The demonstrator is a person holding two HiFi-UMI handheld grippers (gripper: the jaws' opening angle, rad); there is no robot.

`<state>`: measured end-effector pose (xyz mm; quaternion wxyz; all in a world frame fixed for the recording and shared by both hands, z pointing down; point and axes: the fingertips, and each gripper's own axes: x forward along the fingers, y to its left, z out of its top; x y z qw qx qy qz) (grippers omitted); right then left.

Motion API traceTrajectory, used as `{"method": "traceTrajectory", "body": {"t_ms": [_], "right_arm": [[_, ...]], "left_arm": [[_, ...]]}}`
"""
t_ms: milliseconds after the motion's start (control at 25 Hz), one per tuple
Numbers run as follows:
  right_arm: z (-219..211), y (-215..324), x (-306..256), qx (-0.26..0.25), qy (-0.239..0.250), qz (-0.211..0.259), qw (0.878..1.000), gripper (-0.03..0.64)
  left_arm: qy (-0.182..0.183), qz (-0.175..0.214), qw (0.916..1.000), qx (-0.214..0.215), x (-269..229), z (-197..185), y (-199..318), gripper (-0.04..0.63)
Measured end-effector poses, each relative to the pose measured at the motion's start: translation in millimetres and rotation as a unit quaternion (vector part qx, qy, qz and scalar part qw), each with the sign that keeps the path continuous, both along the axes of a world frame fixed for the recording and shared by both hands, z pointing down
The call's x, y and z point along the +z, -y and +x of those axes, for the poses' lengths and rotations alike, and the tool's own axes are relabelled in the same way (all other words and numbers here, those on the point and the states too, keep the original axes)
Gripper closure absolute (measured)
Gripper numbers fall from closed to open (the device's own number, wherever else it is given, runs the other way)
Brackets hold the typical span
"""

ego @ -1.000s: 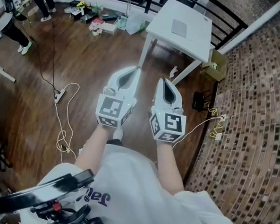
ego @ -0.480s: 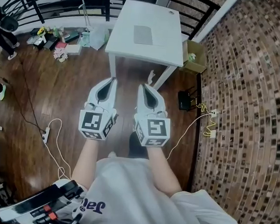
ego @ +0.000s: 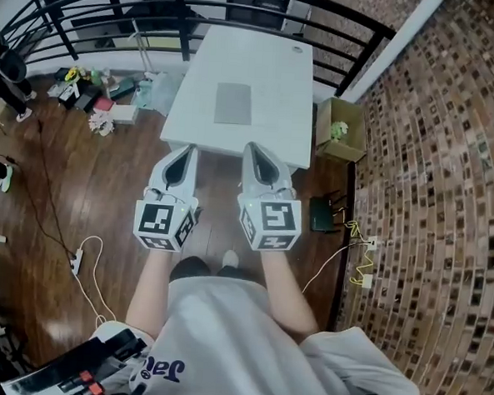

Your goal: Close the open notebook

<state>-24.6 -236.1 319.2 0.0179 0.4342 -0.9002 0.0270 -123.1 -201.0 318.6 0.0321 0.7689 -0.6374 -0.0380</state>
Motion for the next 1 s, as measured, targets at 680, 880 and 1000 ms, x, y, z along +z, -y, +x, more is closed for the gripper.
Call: {"method": "traceTrajectory", "body": {"t_ms": [680,880,1000], "right_arm": [[-45.3,197.1,24.5,-0.021,-0.026,-0.012,0.999,0.627],[-71.1,250.8,20.8,-0.01,-0.046,-0.002,0.999,0.627],[-83.3,266.0,23.9,-0.015,-0.078,0.006,0.997,0.627]], "left_arm": [[0.0,-0.028,0.9995,0.016,25.8,-47.6,218.5,0.578],[-0.015,-0.029,0.9993,0.02,36.8,-86.8,266.2,0.578],[-0.032,-0.049,0.9982,0.015,54.3,-112.5,287.1,0.577]]}}
